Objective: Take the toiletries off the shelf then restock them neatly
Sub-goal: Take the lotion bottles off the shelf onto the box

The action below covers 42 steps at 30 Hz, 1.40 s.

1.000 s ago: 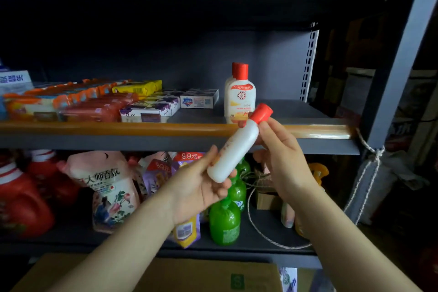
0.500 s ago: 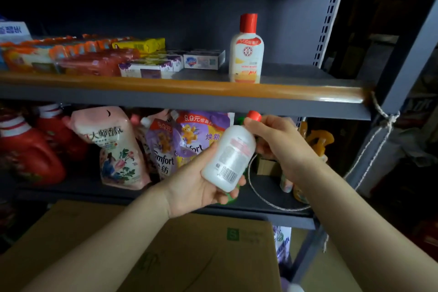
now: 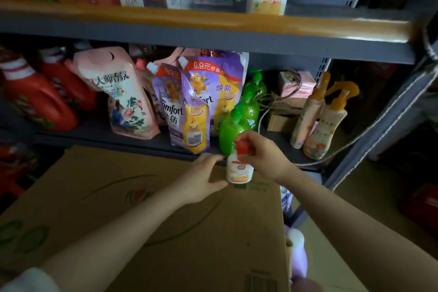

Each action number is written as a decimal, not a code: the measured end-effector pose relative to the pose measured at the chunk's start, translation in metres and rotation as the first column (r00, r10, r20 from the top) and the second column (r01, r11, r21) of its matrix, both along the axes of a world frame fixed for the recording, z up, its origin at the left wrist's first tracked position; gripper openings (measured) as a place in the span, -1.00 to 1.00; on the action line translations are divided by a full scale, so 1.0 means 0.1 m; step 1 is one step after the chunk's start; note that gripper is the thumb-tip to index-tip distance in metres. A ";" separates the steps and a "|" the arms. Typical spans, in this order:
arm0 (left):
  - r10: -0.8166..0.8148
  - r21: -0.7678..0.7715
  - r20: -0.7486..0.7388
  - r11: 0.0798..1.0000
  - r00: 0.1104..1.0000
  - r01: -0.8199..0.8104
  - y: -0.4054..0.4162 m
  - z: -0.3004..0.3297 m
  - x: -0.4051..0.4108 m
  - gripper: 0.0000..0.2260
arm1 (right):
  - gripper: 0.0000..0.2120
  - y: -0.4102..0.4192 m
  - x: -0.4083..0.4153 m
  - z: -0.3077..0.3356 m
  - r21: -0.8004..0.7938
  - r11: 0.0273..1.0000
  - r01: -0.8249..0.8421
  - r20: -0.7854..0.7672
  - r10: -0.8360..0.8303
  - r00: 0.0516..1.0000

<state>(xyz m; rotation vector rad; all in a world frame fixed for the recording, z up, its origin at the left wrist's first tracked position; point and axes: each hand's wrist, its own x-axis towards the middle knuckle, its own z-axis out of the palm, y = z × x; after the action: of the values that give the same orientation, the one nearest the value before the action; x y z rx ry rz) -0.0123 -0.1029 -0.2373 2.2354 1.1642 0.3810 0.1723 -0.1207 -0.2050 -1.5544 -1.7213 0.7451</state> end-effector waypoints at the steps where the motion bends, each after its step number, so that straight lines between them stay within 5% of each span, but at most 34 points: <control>1: -0.001 0.017 0.000 1.000 1.000 0.001 0.02 0.00 -0.01 -0.50 | -0.69 0.01 0.01 -0.04 0.009 1.000 0.005 0.022 -0.005 1.000; 7: -0.034 0.235 0.194 0.972 0.981 -0.013 0.10 0.10 -0.09 -0.77 | -0.70 0.10 0.07 -0.12 -0.008 0.999 0.037 0.001 -0.037 0.999; 12: -0.082 0.419 0.239 0.907 0.968 -0.027 0.17 0.47 -0.13 -0.72 | -0.70 0.08 0.01 -0.13 0.044 0.999 -0.001 0.120 -0.004 0.993; 18: -0.179 0.741 0.140 0.672 0.974 0.017 0.27 1.01 -0.11 -0.61 | -0.56 0.10 0.10 0.19 0.200 0.979 -0.039 0.280 -0.019 0.960; 24: -0.078 0.925 -0.002 0.379 0.997 0.032 0.54 1.51 0.00 -0.43 | -0.90 0.07 0.02 1.26 0.576 0.811 0.099 0.026 -0.139 0.990; 27: 0.077 0.938 0.043 0.339 0.996 -0.067 0.71 1.71 0.04 -0.35 | -0.96 0.13 0.03 1.67 0.701 0.698 0.144 -0.011 -0.192 0.981; 31: 0.143 0.936 0.007 0.349 0.990 -0.057 0.93 1.83 0.07 -0.34 | -0.81 0.38 0.11 2.05 0.814 0.565 0.136 0.087 -0.350 0.933; 36: 0.124 0.940 0.024 0.334 0.992 -0.065 1.00 1.90 0.08 -0.25 | -0.52 0.81 0.24 2.27 0.640 0.670 0.376 0.064 -0.535 0.843; 42: 0.114 0.932 0.063 0.348 0.991 -0.099 0.99 1.92 0.09 -0.28 | -0.57 0.92 0.24 2.39 0.386 0.820 0.423 -0.020 -0.451 0.892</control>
<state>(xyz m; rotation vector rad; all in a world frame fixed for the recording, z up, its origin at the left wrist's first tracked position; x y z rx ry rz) -0.0036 -0.0042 -0.0456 3.1098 1.2562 1.4242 0.1965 -0.0289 0.0337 -1.6199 -1.3694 0.1071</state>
